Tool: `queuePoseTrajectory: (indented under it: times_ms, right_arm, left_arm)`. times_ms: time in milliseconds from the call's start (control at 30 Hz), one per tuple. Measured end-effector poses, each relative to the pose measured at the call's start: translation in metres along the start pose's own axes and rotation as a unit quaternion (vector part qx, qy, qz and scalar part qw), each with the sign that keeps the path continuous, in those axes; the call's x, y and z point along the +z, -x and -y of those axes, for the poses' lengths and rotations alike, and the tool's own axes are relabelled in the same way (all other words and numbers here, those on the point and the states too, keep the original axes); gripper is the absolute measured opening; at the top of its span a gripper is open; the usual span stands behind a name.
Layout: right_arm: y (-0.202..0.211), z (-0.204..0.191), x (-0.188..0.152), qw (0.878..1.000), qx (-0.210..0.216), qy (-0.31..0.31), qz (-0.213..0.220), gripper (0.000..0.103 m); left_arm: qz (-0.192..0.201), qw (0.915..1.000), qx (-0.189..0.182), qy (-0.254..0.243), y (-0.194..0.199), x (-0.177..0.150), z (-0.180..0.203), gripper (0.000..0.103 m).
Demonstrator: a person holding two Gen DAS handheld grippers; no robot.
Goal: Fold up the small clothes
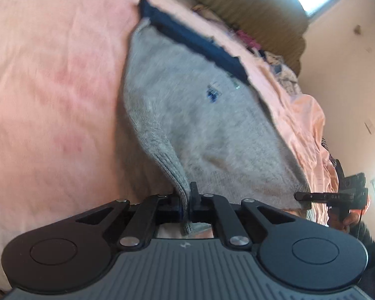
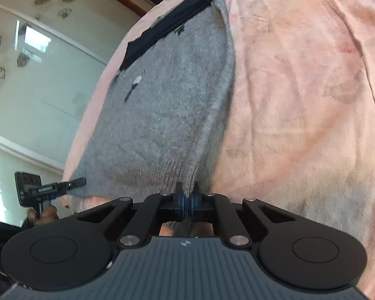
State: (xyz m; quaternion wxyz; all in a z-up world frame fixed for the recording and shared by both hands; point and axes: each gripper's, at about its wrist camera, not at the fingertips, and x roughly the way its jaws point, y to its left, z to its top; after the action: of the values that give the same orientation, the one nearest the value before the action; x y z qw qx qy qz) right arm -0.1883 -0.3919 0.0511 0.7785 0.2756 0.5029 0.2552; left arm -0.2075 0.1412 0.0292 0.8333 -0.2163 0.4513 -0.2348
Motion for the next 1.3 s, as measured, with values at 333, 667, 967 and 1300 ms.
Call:
queuePoseTrajectory:
  times_ms: [333,667,967,1300]
  right_arm:
    - [0.025,0.016,-0.003,0.999,-0.05,-0.011,0.012,0.012]
    - [-0.034,-0.057,0.122,0.966,-0.102,0.083,0.223,0.095]
    - [-0.176,-0.054,0.165,0.917,-0.304,0.182,0.182,0.098]
    - [-0.152,-0.045,0.153,0.906,-0.33,0.192,0.183,0.099]
  left_arm:
    - [-0.027,0.9939,0.046,-0.096,0.021,0.005,-0.008,0.007]
    - [0.167,0.9659,0.169,-0.102,-0.083,0.111,0.059,0.094]
    - [0.103,0.9439,0.251,-0.188,-0.167,0.108,0.049,0.096]
    - [0.099,0.9397,0.266,-0.191,-0.15,0.099,0.052,0.102]
